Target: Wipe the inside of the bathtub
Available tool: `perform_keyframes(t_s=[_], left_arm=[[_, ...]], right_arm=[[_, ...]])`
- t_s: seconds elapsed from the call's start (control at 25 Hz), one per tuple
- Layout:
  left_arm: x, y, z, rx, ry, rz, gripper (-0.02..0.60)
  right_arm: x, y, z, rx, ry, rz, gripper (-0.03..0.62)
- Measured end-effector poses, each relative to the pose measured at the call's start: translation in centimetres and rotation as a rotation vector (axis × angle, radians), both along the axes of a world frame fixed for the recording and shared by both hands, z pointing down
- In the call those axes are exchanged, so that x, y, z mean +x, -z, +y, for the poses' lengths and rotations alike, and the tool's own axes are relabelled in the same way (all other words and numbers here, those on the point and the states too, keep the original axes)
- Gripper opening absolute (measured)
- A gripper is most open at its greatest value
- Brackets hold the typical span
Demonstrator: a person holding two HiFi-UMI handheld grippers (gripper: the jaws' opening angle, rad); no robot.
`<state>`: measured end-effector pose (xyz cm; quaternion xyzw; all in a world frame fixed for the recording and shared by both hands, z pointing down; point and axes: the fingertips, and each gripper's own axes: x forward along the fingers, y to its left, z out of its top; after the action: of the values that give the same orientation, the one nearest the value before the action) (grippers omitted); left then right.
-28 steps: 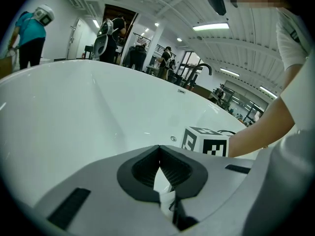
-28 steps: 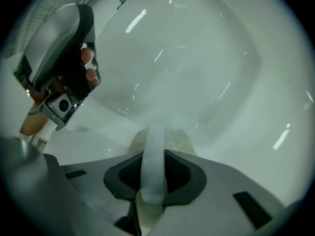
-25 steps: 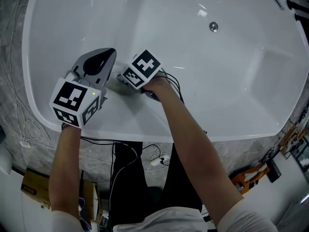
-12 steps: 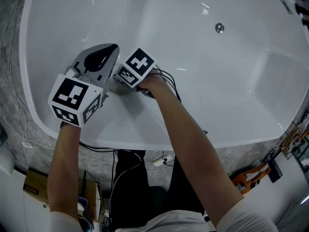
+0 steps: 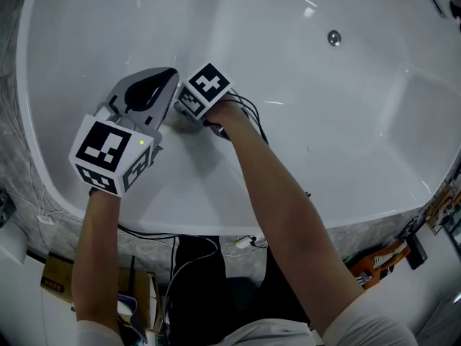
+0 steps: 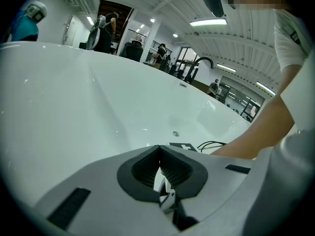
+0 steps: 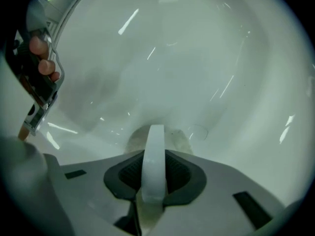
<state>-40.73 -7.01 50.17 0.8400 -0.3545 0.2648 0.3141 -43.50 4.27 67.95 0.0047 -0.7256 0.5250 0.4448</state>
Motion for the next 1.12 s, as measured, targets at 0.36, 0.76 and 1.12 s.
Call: perform_keyframes(t_s=[0.36,0.76,1.12], left_arm=[[0.5,-0.7,0.1,-0.005,-0.011,-0.007,0.012],[1.7,-1.0,0.6,-0.01,-0.044,-0.012,0.012],[4.1,-1.5,1.1,-0.015,-0.076,-0.006,0.012]], right_arm=[[2.3,-3.5,-0.6,-0.051,-0.133,0.179,0.091],[5.1,-5.6,-0.9,-0.053,-0.182,0.272,0.091],[9.4,-6.3,-0.6,-0.067,-0.198,0.317,0.091]])
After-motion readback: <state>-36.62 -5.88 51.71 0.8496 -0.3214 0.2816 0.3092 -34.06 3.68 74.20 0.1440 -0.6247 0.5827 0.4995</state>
